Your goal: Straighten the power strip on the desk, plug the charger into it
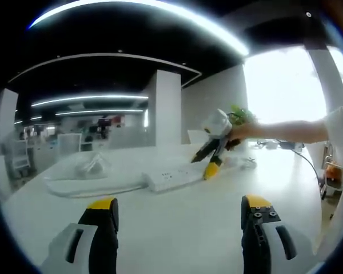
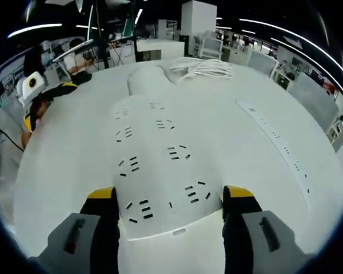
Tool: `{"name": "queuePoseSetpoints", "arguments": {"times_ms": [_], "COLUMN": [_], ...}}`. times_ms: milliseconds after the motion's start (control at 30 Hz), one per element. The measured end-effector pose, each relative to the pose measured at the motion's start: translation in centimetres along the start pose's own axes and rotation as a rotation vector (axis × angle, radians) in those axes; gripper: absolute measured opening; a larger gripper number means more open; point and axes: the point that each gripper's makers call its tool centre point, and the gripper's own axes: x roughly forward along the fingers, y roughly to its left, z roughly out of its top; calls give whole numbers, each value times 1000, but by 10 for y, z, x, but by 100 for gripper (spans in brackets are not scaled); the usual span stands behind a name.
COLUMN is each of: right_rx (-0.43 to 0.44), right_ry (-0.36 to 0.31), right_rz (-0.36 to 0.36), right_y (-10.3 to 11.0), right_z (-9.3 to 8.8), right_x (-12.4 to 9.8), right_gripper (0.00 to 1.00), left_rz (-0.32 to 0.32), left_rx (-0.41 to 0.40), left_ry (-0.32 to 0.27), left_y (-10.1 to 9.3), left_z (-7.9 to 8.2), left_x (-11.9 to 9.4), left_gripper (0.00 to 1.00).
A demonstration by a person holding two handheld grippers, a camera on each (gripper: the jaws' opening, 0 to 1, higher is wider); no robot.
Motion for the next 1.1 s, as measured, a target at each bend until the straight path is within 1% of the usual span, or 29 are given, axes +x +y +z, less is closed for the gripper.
{"name": "queuePoseSetpoints", "arguments": {"times_ms": [367, 700, 1100], "right_rx": [48, 72, 45], "right_ry": [12, -3, -22], "right_rz": [-44, -70, -34], "right_y": [-3, -2, 0], "right_z": [-1, -1, -1], "right_x": [-1, -2, -4], "right_gripper": [73, 73, 71], "left_rz": [2, 3, 7], "left_rx": [-4, -7, -8], "left_ry": [-6, -6, -6], "left_y": [1, 0, 2], "left_z": [2, 1, 1], "left_x": [-2, -3, -5], "left_gripper": [91, 91, 92]}}
